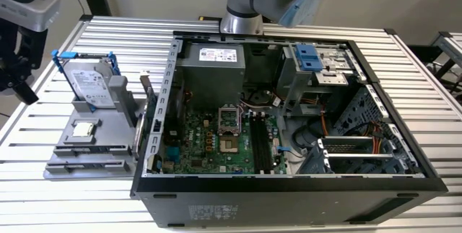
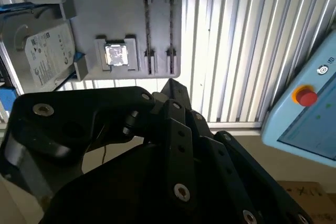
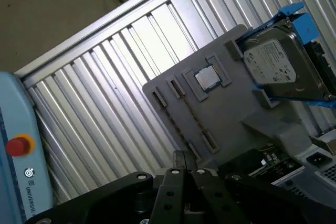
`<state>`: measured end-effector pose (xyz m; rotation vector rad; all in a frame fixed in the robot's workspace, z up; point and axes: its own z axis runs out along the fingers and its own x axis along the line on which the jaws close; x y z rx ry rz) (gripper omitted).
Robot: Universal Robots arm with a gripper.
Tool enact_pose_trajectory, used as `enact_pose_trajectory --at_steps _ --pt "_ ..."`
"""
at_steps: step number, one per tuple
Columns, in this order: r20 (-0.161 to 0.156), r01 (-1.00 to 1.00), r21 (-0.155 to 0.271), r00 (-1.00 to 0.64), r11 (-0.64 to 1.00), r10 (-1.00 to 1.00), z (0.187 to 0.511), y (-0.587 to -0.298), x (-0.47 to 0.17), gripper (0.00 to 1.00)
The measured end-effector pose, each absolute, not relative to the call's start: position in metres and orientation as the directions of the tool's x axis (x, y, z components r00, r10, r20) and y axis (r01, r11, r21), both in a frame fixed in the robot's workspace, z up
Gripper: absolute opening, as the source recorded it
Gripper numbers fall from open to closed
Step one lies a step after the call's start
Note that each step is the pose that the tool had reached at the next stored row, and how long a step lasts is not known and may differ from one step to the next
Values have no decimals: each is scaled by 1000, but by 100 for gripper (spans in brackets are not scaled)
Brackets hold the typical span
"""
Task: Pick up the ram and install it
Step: 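Pick up the ram and move it above insertion slot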
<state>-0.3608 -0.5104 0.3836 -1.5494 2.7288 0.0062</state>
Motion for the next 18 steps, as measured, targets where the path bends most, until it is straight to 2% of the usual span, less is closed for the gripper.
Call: enact_pose_trajectory --at_steps 18 --pt "-16 -939 3 -344 344 -939 383 -507 -361 0"
